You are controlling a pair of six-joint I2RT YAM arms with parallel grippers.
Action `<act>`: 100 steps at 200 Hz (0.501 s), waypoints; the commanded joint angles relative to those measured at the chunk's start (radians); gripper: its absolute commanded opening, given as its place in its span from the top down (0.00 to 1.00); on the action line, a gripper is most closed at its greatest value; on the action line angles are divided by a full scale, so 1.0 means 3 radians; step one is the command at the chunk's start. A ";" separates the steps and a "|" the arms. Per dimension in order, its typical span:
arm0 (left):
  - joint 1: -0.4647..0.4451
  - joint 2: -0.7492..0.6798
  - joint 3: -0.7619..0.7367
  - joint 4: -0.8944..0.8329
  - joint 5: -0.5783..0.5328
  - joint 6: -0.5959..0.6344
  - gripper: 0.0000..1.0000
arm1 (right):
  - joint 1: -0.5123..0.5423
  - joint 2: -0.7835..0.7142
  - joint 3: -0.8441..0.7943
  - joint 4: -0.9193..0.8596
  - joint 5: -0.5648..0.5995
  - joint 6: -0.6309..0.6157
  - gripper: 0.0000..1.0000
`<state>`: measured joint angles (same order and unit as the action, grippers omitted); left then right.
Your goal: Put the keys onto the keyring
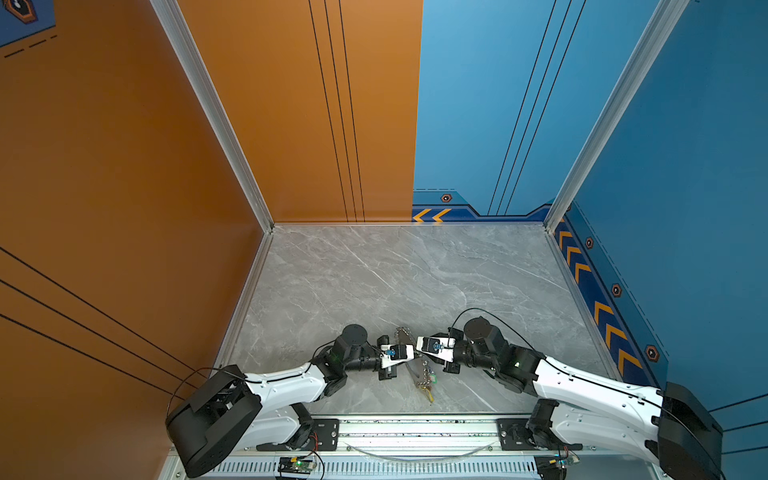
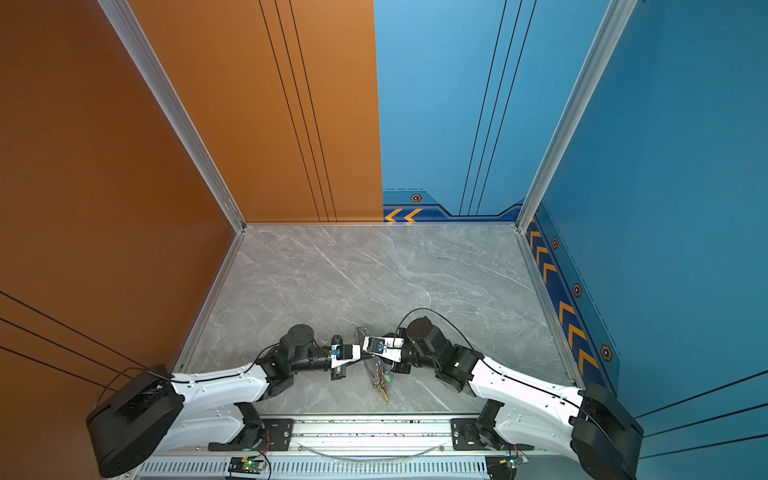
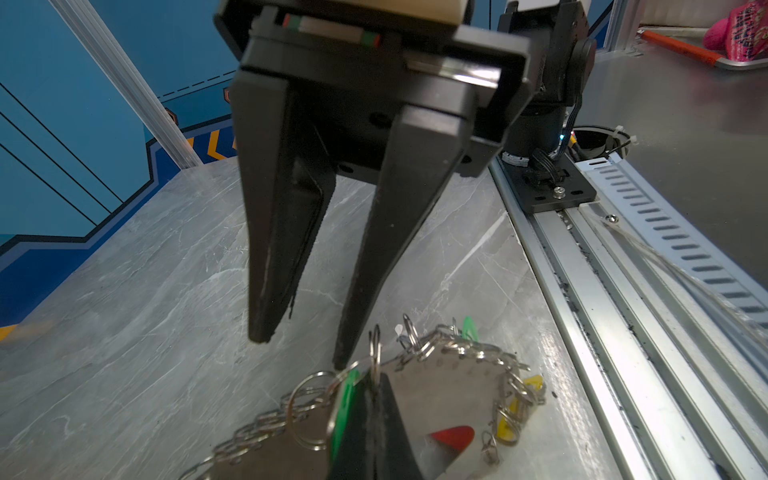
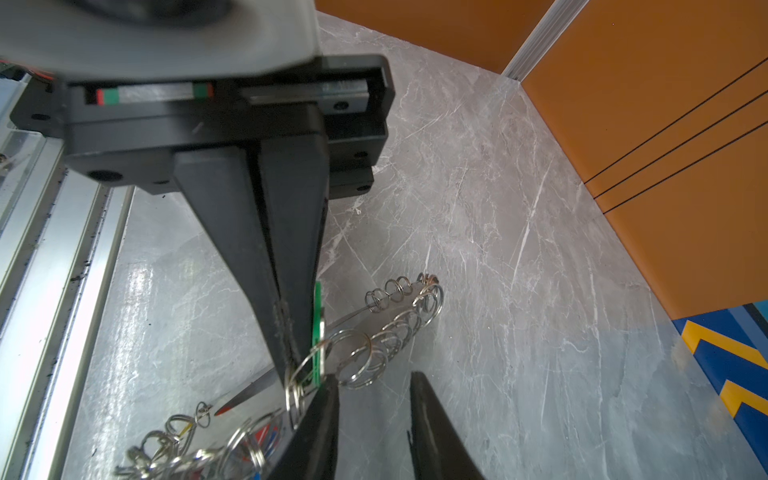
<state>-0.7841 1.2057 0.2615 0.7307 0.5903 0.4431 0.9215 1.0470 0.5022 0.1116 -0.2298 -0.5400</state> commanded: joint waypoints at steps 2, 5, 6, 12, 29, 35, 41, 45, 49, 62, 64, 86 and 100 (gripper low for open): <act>0.0032 0.0005 -0.0022 0.0151 -0.0038 -0.0054 1.00 | -0.0016 -0.0093 0.0076 -0.0109 0.0109 0.0090 0.69; 0.0032 0.0001 -0.0020 0.0152 -0.0042 -0.0053 1.00 | -0.0018 -0.0099 0.0075 -0.0110 0.0120 0.0092 0.69; 0.0032 -0.0002 -0.0019 0.0152 -0.0044 -0.0054 1.00 | -0.0021 -0.0099 0.0075 -0.0111 0.0121 0.0092 0.69; 0.0034 0.0001 -0.0019 0.0150 -0.0045 -0.0053 1.00 | -0.0025 -0.0116 0.0075 -0.0125 0.0134 0.0095 0.69; 0.0034 0.0005 -0.0019 0.0151 -0.0053 -0.0050 1.00 | -0.0039 -0.0165 0.0075 -0.0165 0.0162 0.0101 0.69; 0.0029 0.0008 -0.0019 0.0152 -0.0059 -0.0050 1.00 | -0.0047 -0.0187 0.0080 -0.0188 0.0172 0.0099 0.69; 0.0032 0.0006 -0.0019 0.0151 -0.0065 -0.0050 1.00 | -0.0042 -0.0209 0.0084 -0.0215 0.0185 0.0100 0.69; 0.0033 0.0005 -0.0019 0.0151 -0.0068 -0.0050 1.00 | -0.0048 -0.0224 0.0089 -0.0239 0.0190 0.0100 0.69; 0.0034 0.0004 -0.0021 0.0152 -0.0069 -0.0050 1.00 | -0.0050 -0.0248 0.0094 -0.0265 0.0198 0.0094 0.69; 0.0038 0.0000 -0.0022 0.0150 -0.0088 -0.0045 1.00 | -0.0050 -0.0319 0.0117 -0.0375 0.0200 0.0084 0.70; 0.0033 -0.0002 -0.0021 0.0151 -0.0094 -0.0044 1.00 | -0.0050 -0.0324 0.0120 -0.0396 0.0196 0.0079 0.70; 0.0037 -0.0005 -0.0029 0.0152 -0.0115 -0.0040 1.00 | -0.0043 -0.0473 0.0116 -0.0556 0.0089 0.0055 0.71; 0.0037 -0.0005 -0.0027 0.0152 -0.0122 -0.0035 1.00 | -0.0034 -0.0533 0.0097 -0.0593 -0.0074 0.0047 0.72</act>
<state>-0.7841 1.2064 0.2615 0.7372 0.5705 0.4435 0.9096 0.9230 0.5064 0.0078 -0.2005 -0.5304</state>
